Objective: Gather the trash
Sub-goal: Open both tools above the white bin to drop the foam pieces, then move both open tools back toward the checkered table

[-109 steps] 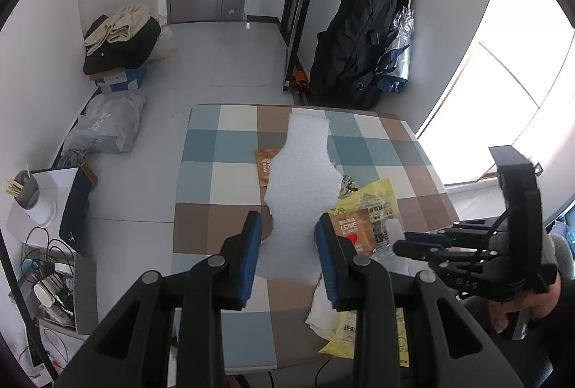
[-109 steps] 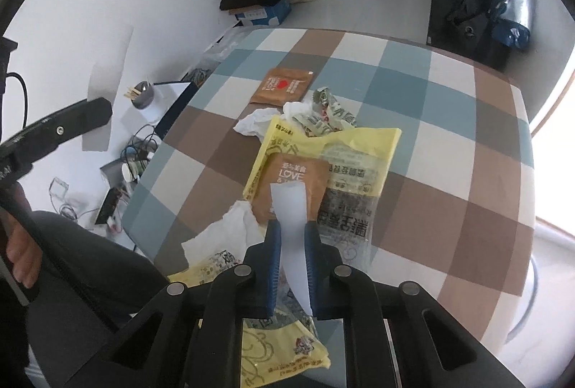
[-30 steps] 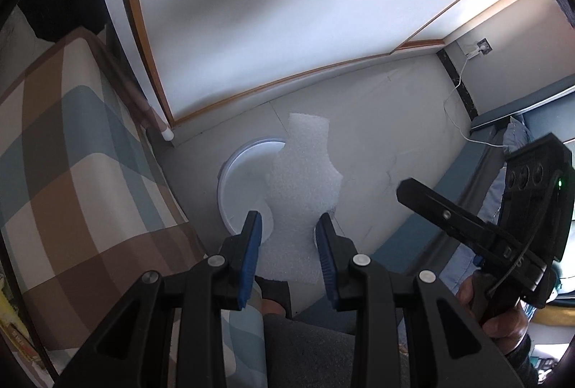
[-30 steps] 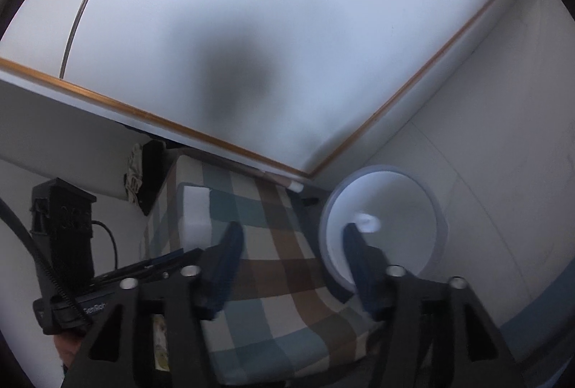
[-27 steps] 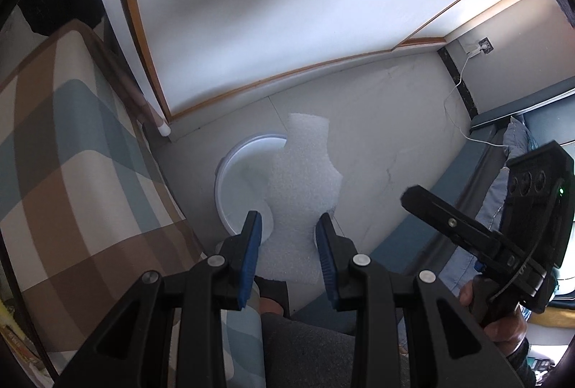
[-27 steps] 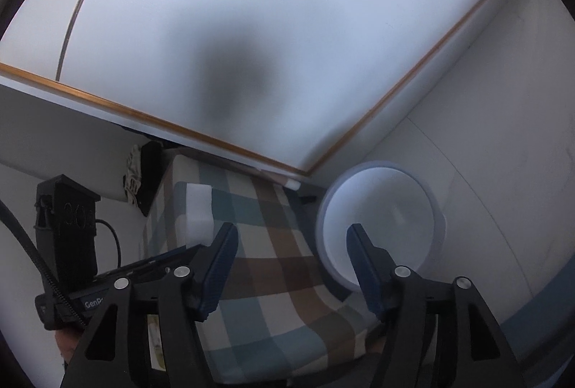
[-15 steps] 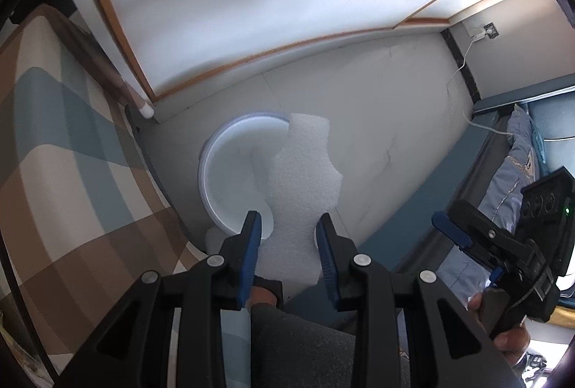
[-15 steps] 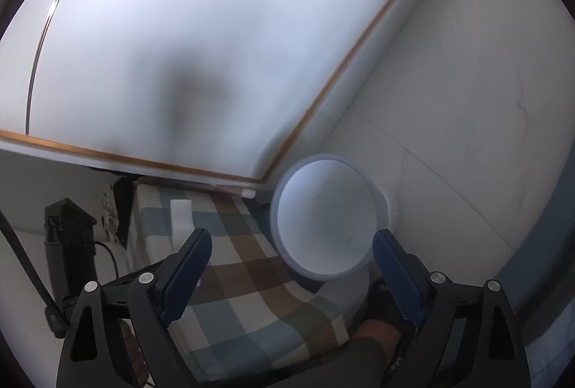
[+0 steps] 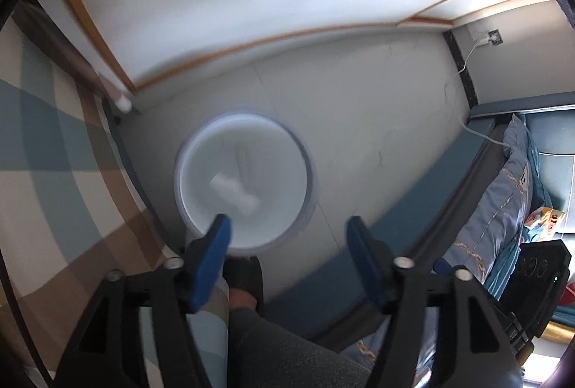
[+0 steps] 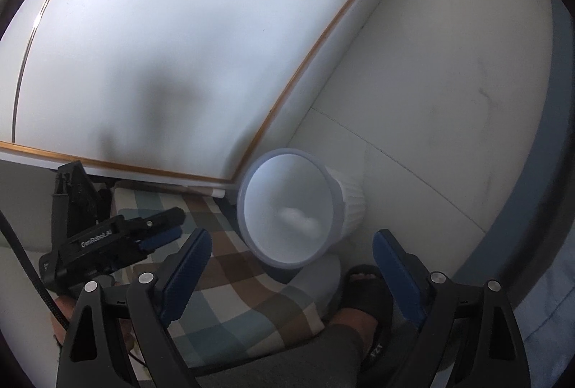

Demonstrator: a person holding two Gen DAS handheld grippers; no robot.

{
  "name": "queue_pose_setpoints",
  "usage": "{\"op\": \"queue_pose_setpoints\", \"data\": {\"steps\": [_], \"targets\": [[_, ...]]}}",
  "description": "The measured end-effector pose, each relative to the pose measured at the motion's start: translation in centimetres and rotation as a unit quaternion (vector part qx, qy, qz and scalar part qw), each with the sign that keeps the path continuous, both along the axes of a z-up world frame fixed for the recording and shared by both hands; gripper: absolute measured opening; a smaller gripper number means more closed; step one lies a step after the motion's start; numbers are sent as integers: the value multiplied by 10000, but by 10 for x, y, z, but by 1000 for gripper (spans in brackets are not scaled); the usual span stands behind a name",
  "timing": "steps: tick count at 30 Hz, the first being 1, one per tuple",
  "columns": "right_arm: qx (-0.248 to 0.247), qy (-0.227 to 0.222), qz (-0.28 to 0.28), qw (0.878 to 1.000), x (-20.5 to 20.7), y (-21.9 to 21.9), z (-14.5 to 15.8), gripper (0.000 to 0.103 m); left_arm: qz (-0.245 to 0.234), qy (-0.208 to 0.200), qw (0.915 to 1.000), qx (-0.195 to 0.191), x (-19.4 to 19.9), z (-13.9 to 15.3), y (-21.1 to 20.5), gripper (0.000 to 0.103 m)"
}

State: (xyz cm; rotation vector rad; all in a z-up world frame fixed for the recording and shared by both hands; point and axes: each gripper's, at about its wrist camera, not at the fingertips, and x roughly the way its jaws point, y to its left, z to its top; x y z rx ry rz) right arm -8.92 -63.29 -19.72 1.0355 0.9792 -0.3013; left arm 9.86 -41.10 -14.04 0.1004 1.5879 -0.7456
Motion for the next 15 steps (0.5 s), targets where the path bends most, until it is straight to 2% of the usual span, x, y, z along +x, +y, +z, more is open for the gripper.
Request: {"op": "queue_pose_setpoints", "data": {"steps": [2, 9, 13, 15], "targets": [[-65, -18, 9, 10000, 2, 2, 3, 92, 86, -185, 9998, -61, 0, 6, 5, 82], [-164, -264, 7, 9995, 5, 10, 21, 92, 169, -581, 9980, -196, -8, 32, 25, 83], [-505, -426, 108, 9978, 5, 18, 46, 92, 339, -1076, 9934, -187, -17, 58, 49, 83], [-625, -559, 111, 9964, 4, 22, 61, 92, 482, -1469, 9879, -146, -25, 76, 62, 83]]}}
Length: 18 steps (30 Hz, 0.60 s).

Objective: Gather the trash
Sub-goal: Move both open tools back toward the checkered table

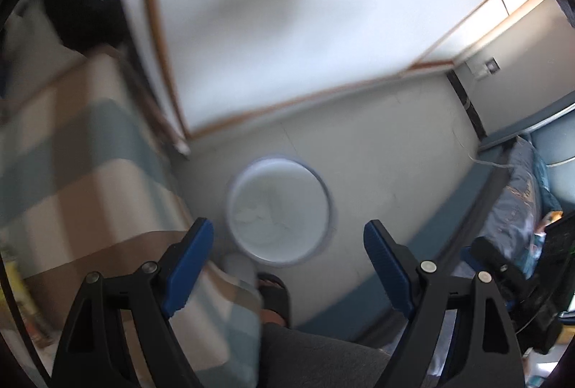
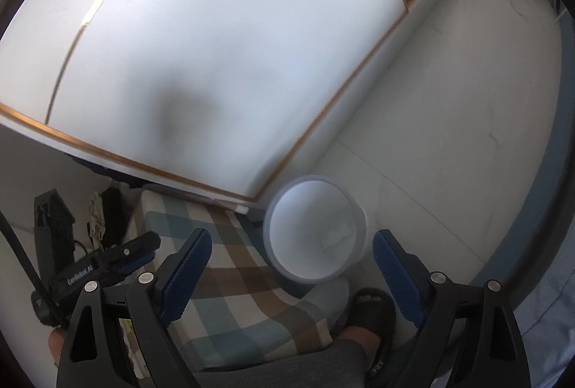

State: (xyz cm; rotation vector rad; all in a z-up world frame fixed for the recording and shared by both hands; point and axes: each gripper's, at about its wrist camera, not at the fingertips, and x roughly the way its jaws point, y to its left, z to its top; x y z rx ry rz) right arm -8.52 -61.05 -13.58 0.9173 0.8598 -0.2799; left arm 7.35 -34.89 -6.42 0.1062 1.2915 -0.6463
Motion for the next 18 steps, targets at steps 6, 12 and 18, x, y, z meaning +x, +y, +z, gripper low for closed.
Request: {"op": "queue_pose_setpoints", "data": {"steps": [6, 12, 18], "targets": [[-470, -476, -5, 9978, -2, 24, 56, 92, 466, -621, 9967, -237, -16, 51, 49, 83], [-784, -1217, 285, 9890, 3, 62, 115, 92, 1017, -1328, 9845, -527, -33, 96, 118, 83], [-1263, -1726, 943, 9723, 9, 128, 160, 92, 1384, -1896, 9704, -570, -47, 120, 184, 83]]}}
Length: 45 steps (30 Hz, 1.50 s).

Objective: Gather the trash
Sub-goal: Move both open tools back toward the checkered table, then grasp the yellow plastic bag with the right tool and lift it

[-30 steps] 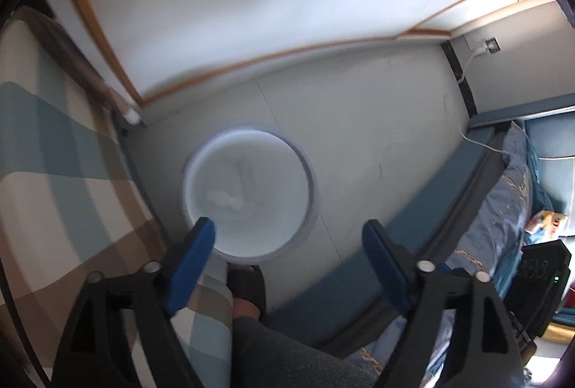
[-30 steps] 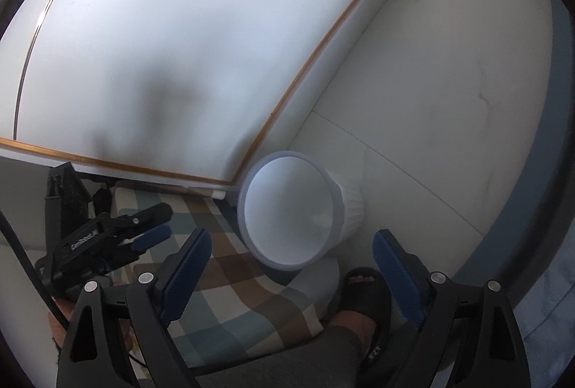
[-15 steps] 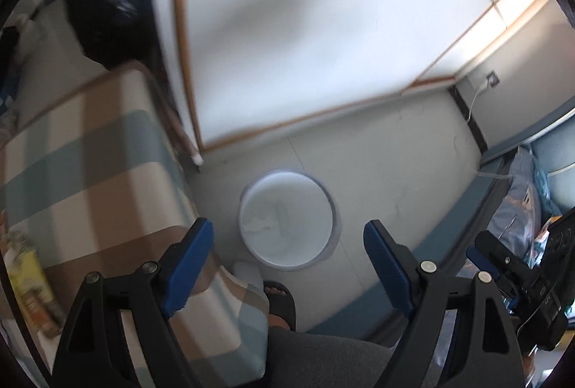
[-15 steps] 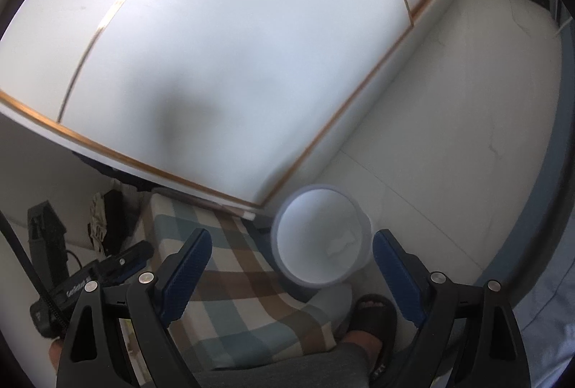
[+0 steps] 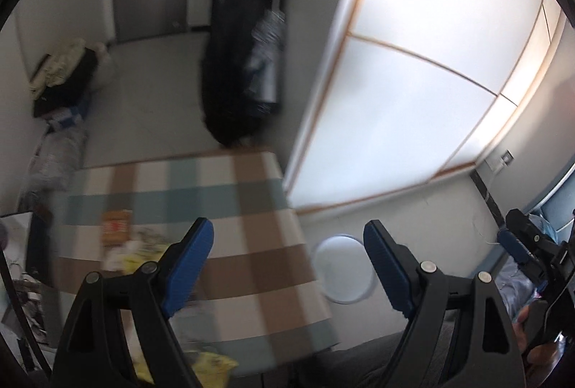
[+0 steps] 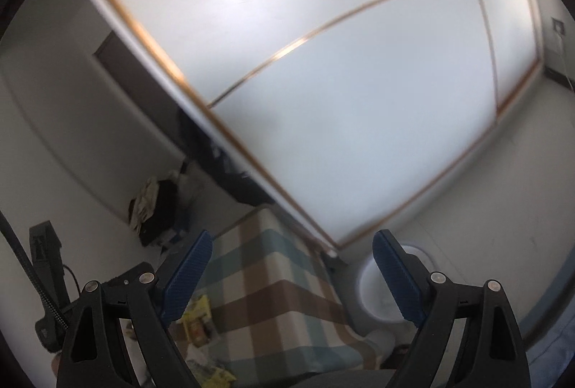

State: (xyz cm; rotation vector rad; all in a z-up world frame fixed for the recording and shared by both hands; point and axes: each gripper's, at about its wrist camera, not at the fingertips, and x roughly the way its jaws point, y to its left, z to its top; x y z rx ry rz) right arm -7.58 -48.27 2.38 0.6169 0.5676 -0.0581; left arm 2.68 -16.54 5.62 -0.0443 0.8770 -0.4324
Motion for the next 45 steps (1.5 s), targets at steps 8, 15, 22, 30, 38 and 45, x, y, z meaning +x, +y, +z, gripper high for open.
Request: {"op": "queue_pose_setpoints", "data": {"steps": [8, 15, 22, 30, 38, 45], "targets": [[-583, -459, 1035, 9919, 7, 99, 33, 92, 629, -831, 9945, 121, -29, 27, 65, 83], [-977, -603, 1738, 9781, 12, 165, 37, 91, 1002, -862, 9912, -79, -38, 17, 115, 83], [-1249, -530, 2313, 9634, 11, 216, 23, 91, 1146, -1159, 9864, -200, -59, 13, 149, 83], [-1624, -646, 2689, 9472, 5, 257, 6, 91, 1286, -894, 9868, -422, -51, -17, 183, 83], [-2079, 121, 3070, 9286, 12, 294, -44, 90, 1441, -418, 9870, -576, -38, -56, 206, 83], [-2581, 1232, 3728, 8827, 17, 328, -114, 90, 1551, -77, 9853, -709, -34, -80, 224, 83]]}}
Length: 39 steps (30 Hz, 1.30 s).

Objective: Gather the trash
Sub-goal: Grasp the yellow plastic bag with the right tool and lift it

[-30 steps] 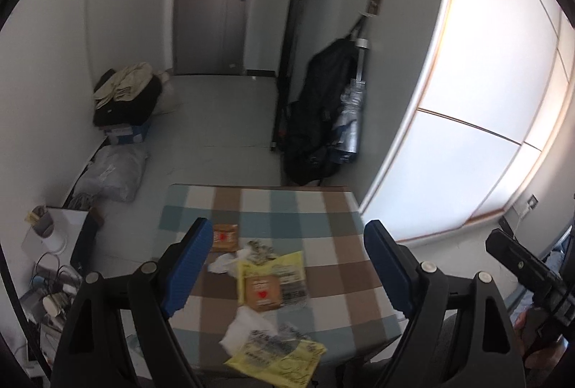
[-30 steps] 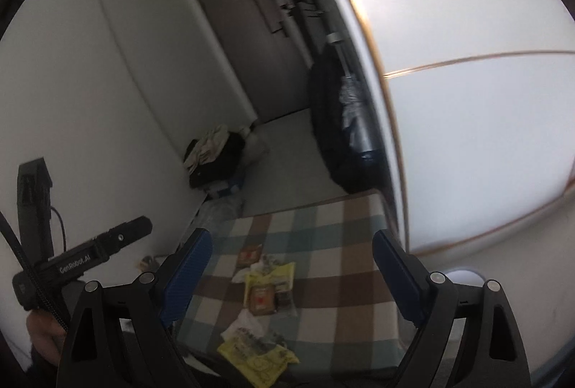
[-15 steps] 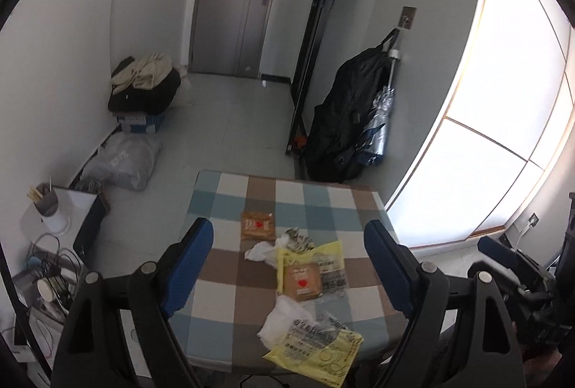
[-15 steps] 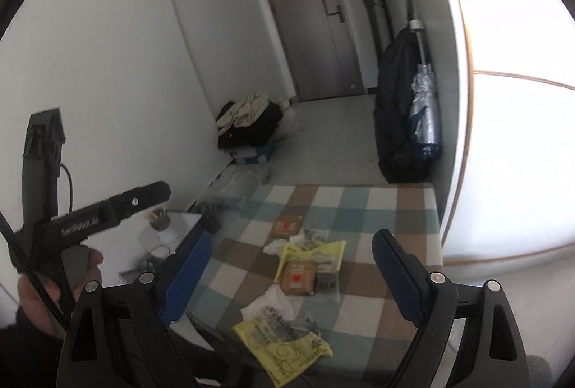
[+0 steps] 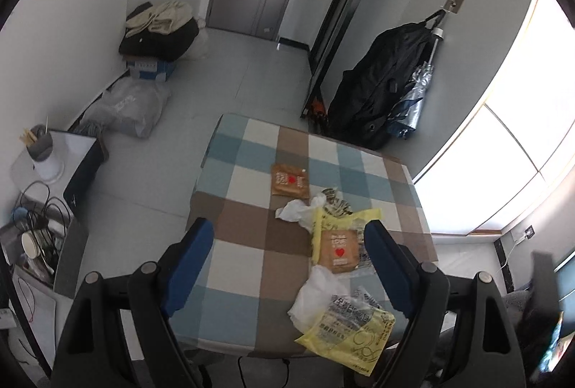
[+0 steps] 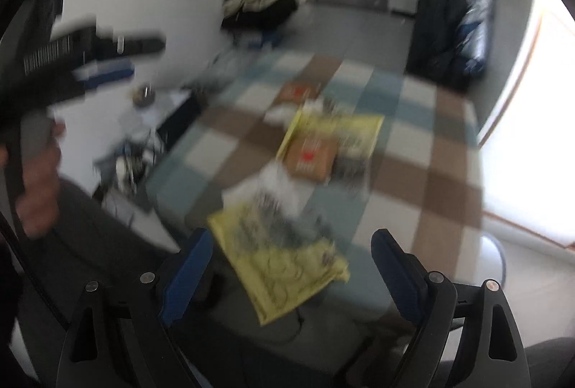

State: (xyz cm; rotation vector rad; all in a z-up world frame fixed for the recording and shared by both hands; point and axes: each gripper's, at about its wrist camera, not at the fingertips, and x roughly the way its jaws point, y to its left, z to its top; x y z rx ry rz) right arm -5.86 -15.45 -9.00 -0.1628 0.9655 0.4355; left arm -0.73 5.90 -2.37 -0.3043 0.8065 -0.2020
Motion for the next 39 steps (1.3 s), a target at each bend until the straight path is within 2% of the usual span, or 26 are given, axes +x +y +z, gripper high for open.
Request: {"op": "queue_pose_setpoints", "data": {"steps": [5, 9, 11, 13, 16, 17, 20, 22, 23, 25, 27, 29, 31, 33, 39], "targets": [[-626, 326, 203, 9973, -4, 18, -32, 90, 181, 120, 9995, -233, 3, -5, 18, 83], [-1169, 310, 469, 9916, -17, 37, -52, 90, 334, 238, 9978, -512, 4, -10, 32, 83], [-1569, 220, 594, 9856, -22, 48, -63, 90, 426, 256, 9969, -606, 4, -11, 38, 83], [-2093, 100, 781, 9747, -26, 61, -77, 90, 467, 261, 9964, -654, 6, -12, 40, 83], [-2571, -104, 982, 9613, -28, 73, -92, 90, 465, 304, 9962, -669, 7, -14, 39, 83], [-2612, -102, 1023, 9598, -27, 74, -95, 88, 462, 313, 9963, -653, 7, -15, 38, 83], [-2626, 19, 1059, 9591, -24, 71, -102, 66, 452, 309, 9967, -601, 8, -15, 38, 83], [-2624, -40, 1117, 9585, -24, 68, -100, 60, 447, 322, 9968, -583, 8, -16, 39, 83], [-2581, -44, 1143, 9593, -24, 66, -98, 54, 451, 354, 9967, -570, 8, -18, 38, 83], [-2513, -48, 1147, 9611, -25, 64, -94, 48, 444, 407, 9965, -581, 9, -20, 37, 83], [-2483, -125, 1117, 9621, -27, 61, -88, 35, 438, 442, 9964, -571, 10, -21, 37, 83], [-2391, -193, 1182, 9636, -29, 61, -83, 28, 432, 452, 9968, -500, 10, -22, 35, 83], [-2284, -177, 1227, 9656, -29, 58, -78, 23, 413, 457, 9971, -444, 10, -22, 32, 83], [-2218, -176, 1239, 9670, -24, 56, -73, 14, 402, 415, 9977, -349, 9, -21, 30, 83], [-1873, -442, 1135, 9747, -20, 43, -46, 8, 337, 560, 9979, -2, 12, -30, 21, 83]]}}
